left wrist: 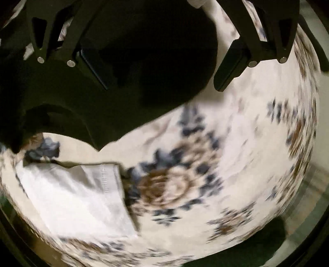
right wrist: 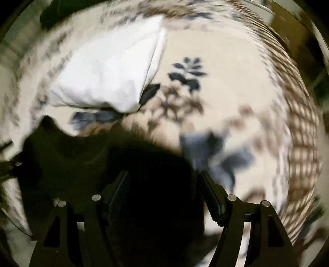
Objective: Fold small clothes
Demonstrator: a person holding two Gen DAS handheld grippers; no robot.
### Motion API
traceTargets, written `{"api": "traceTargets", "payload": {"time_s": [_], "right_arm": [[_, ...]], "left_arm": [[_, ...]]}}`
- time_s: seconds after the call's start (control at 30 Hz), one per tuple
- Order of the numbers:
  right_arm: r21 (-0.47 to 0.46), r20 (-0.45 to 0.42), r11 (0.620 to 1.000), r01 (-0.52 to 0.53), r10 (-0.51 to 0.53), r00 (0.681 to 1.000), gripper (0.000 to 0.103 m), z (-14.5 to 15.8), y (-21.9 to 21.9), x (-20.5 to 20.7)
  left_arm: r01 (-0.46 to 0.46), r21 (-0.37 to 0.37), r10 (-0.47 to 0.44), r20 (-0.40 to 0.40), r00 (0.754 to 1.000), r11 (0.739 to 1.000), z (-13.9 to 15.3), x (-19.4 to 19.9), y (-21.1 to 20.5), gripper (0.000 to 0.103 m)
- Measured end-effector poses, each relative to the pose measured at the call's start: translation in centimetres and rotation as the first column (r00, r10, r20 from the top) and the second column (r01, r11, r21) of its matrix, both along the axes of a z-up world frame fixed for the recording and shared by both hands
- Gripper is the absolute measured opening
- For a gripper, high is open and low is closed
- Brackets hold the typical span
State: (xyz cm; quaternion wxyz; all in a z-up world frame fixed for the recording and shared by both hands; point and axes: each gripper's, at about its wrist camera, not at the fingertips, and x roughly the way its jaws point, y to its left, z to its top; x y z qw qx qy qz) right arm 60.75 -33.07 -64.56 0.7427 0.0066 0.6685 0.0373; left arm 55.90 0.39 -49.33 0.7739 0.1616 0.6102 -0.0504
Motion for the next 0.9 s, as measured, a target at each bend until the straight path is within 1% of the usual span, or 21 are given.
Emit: {"api": "traceTargets", "payload": {"time_s": [0.03, 0.1, 0.13, 0.17, 0.2, 0.23, 0.27, 0.3, 0.33, 0.37, 0.4, 0.47, 0.5, 0.53, 0.57, 0.6, 0.63, 0.67, 0.73, 0.87, 0.9], "right_arm": [[0.001, -0.016, 1.000, -0.021, 0.021, 1.000, 0.072, -0.5, 0.3, 0.8], [0.013, -0.058, 0.997, -0.070, 0.071, 0.996, 0.069, -1.6, 0.8, 2.1], [0.035, -0.051, 0.994, -0.101, 0.103, 0.993, 0.052, -1.6, 1.1, 2.4], [0.056, -0.045, 0.989, -0.134, 0.136, 0.990, 0.019, -1.5, 1.5, 2.6], [0.051, -0.042, 0.987, -0.151, 0.153, 0.987, 0.007, -1.3, 1.7, 2.6], [0.057, -0.032, 0.986, -0.156, 0.158, 0.987, 0.007, -1.0, 1.8, 2.6], [0.057, 0.004, 0.985, -0.160, 0.160, 0.987, 0.006, -0.2, 1.7, 2.5], [0.042, 0.064, 0.986, -0.163, 0.160, 0.985, 0.006, 0.9, 1.3, 2.5], [0.052, 0.085, 0.988, -0.144, 0.139, 0.987, 0.006, 1.2, 0.8, 2.7], [0.059, 0.085, 0.991, -0.118, 0.113, 0.990, 0.006, 1.2, 0.3, 2.6], [0.083, 0.058, 0.993, -0.088, 0.084, 0.995, 0.006, 0.6, -0.4, 2.8], [0.131, 0.037, 0.989, -0.076, 0.071, 0.997, 0.007, 0.3, -1.3, 2.5], [0.159, 0.020, 0.986, -0.047, 0.044, 0.999, 0.007, 0.3, -2.0, 2.7], [0.177, 0.010, 0.984, -0.031, 0.029, 1.000, 0.009, 0.2, -2.4, 2.5], [0.202, -0.007, 0.979, -0.010, 0.011, 1.000, 0.010, 0.2, -3.0, 2.6], [0.212, -0.013, 0.977, -0.006, 0.009, 1.000, 0.010, 0.0, -3.4, 2.6], [0.216, -0.014, 0.976, -0.012, 0.015, 1.000, 0.010, -0.1, -3.6, 2.3], [0.211, -0.007, 0.977, -0.022, 0.024, 1.000, 0.010, 0.2, -3.5, 1.9], [0.201, 0.018, 0.979, -0.045, 0.043, 0.999, 0.008, 0.7, -2.8, 1.4], [0.214, 0.107, 0.976, -0.039, 0.016, 0.994, 0.006, 3.5, -2.8, -1.1], [0.235, 0.130, 0.971, -0.028, -0.002, 0.992, 0.006, 4.6, -3.3, -2.1]], "left_arm": [[0.036, 0.014, -0.036, -0.015, 0.999, 0.999, -0.8, 0.4, -0.6, 0.103], [0.077, 0.007, -0.076, -0.046, 0.996, 0.997, -1.6, 0.9, -1.3, 0.103], [0.092, 0.013, -0.091, -0.062, 0.994, 0.996, -2.2, 1.0, -1.5, 0.103], [0.106, 0.015, -0.105, -0.069, 0.992, 0.994, -2.5, 1.3, -1.7, 0.103], [0.117, 0.013, -0.115, -0.075, 0.991, 0.993, -2.8, 1.4, -1.8, 0.103], [0.124, 0.008, -0.123, -0.080, 0.989, 0.992, -3.0, 1.5, -1.8, 0.103], [0.130, -0.005, -0.130, -0.091, 0.987, 0.992, -3.3, 1.6, -1.7, 0.103], [0.130, -0.018, -0.132, -0.102, 0.986, 0.991, -3.6, 1.9, -1.6, 0.103], [0.131, -0.037, -0.134, -0.117, 0.984, 0.991, -3.8, 2.1, -1.4, 0.103], [0.130, -0.052, -0.136, -0.127, 0.983, 0.990, -4.0, 2.3, -1.2, 0.103], [0.132, -0.063, -0.139, -0.134, 0.981, 0.989, -4.1, 2.4, -1.2, 0.103], [0.138, -0.089, -0.149, -0.135, 0.980, 0.986, -4.2, 2.5, -1.0, 0.101], [0.153, -0.108, -0.165, -0.122, 0.979, 0.982, -4.0, 2.3, -1.0, 0.091], [0.175, -0.130, -0.190, -0.109, 0.976, 0.976, -3.8, 2.1, -1.0, 0.071], [0.201, -0.154, -0.216, -0.093, 0.972, 0.968, -3.5, 1.7, -1.1, 0.060], [0.229, -0.163, -0.243, -0.071, 0.967, 0.960, -3.1, 1.1, -1.4, 0.033], [0.250, -0.159, -0.261, -0.053, 0.964, 0.955, -2.7, 0.9, -1.6, 0.011], [0.261, -0.154, -0.270, -0.039, 0.962, 0.953, -2.2, 0.4, -1.8, 0.009], [0.242, -0.175, -0.246, -0.006, 0.969, 0.954, -1.2, -0.2, -1.5, 0.005], [0.196, -0.223, -0.173, 0.116, 0.978, 0.955, 2.8, -3.1, 0.2, 0.005], [0.181, -0.239, -0.150, 0.143, 0.978, 0.954, 4.0, -4.2, 0.8, 0.005]]}}
